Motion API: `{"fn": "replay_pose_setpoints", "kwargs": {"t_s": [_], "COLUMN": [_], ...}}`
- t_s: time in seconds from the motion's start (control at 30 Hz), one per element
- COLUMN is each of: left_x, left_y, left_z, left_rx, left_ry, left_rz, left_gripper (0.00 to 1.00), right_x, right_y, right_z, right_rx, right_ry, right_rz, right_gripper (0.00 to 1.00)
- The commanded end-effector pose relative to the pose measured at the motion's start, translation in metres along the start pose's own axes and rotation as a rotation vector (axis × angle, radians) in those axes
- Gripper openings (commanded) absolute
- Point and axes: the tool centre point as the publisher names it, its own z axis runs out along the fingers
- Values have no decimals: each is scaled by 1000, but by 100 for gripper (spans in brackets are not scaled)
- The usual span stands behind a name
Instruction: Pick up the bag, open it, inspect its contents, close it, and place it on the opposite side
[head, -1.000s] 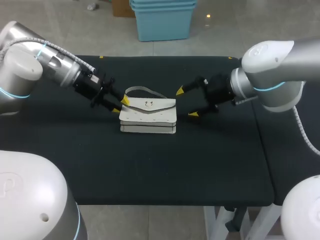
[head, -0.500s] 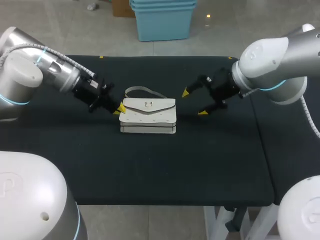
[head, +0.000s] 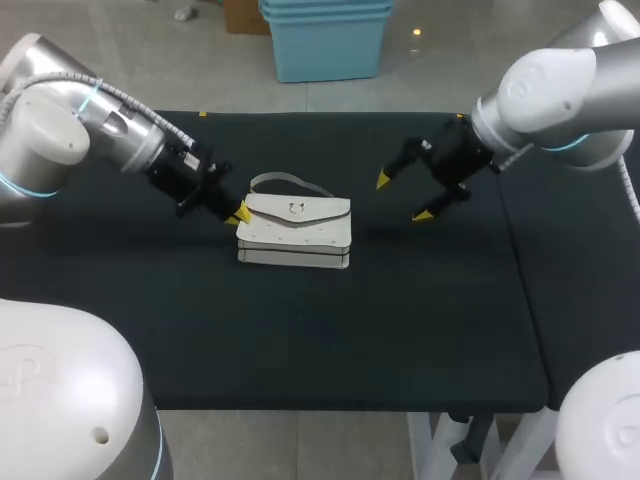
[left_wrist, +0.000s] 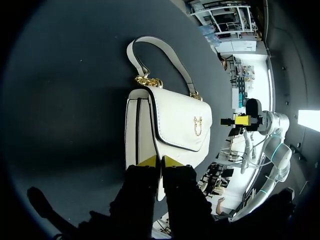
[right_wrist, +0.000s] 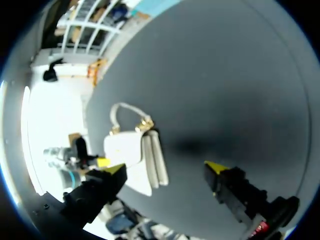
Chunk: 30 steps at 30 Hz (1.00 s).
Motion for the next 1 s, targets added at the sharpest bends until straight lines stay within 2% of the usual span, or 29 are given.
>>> {"fn": "replay_pose_setpoints", "kwargs": {"t_s": [0.03,0.27,0.43,0.5,0.53,0.57,0.73,1.0], "left_x": [-1,-3,-16,-23,-27,-31,-55,-99], "left_y": [-2,-4,-18,-26,-30,-33,-51,-82], "left_z": [0,-3,-29,-40,-45,-50,-73,-109], "left_rx": [-4,-6,-20,-54,-36,-57,-46,-6], "left_ry": [2,-11,-39,-43,-58,-59,-89,-132], "left_rz": [0,22,117,155,150,172,166,173], "left_gripper": [0,0,0,0,0,0,0,0], "right_x": [0,0,-17,-23,-27,-30,-42,-57], "right_y": [1,1,29,39,44,47,63,81], "right_z": [0,0,-28,-41,-46,-52,-72,-92], "right_rx": [4,4,-75,-137,-124,-132,-159,-209], "right_ry": [-2,-2,-82,-148,-155,-165,-219,-310], "right_rz": [0,0,-52,-84,-103,-115,-161,-240], "right_gripper": [100,100,100,100,100,100,100,100]}}
